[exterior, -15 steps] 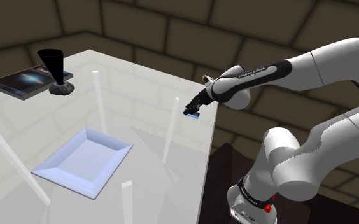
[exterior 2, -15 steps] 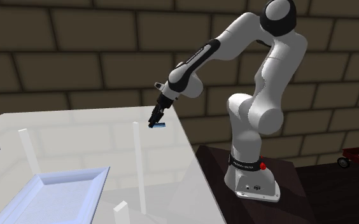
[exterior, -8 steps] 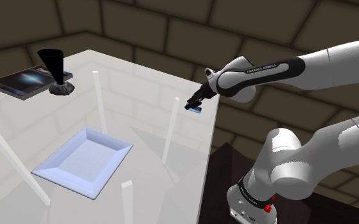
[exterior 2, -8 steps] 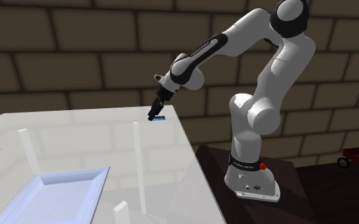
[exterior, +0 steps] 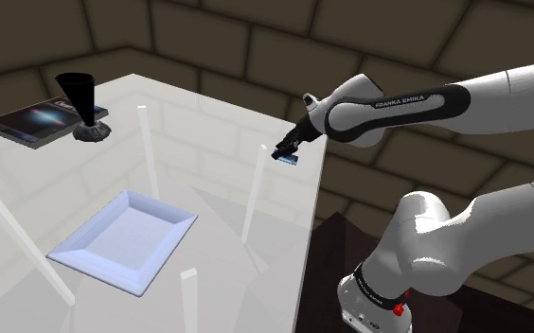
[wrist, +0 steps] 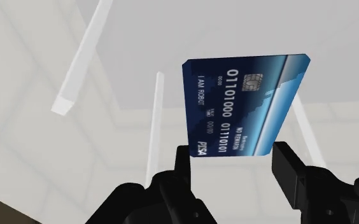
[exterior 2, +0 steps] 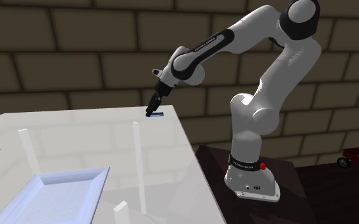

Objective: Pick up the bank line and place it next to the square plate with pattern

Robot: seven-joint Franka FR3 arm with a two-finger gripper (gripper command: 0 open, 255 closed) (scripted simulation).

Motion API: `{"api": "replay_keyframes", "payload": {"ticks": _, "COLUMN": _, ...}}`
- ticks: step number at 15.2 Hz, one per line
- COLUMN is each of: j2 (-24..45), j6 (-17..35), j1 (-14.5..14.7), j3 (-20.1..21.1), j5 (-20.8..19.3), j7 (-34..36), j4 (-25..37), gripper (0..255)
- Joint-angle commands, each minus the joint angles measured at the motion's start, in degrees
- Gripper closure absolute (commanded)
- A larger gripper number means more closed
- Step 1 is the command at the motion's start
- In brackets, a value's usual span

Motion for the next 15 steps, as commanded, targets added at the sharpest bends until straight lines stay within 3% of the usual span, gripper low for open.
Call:
{"api": "replay_keyframes", "payload": {"ticks": 1, "j2": -0.62, "j6": 1.12, "j1": 0.08, "j3": 3.53, "j5": 0.2, "j7": 3.46, "j4": -1.47, "gripper": 255}}
{"api": "replay_keyframes", "payload": {"ticks": 8, "j2": -0.78, "j6": 5.3, "j1": 2.05, "j3": 16.91, "j5": 1.84, "j7": 16.75, "j4": -4.67, "gripper": 255}}
{"api": "replay_keyframes", "payload": {"ticks": 15, "j2": 2.76, "j6": 8.58, "j1": 3.78, "j3": 30.91, "j5": 3.21, "j7": 30.71, "j4": -3.57, "gripper": 255}}
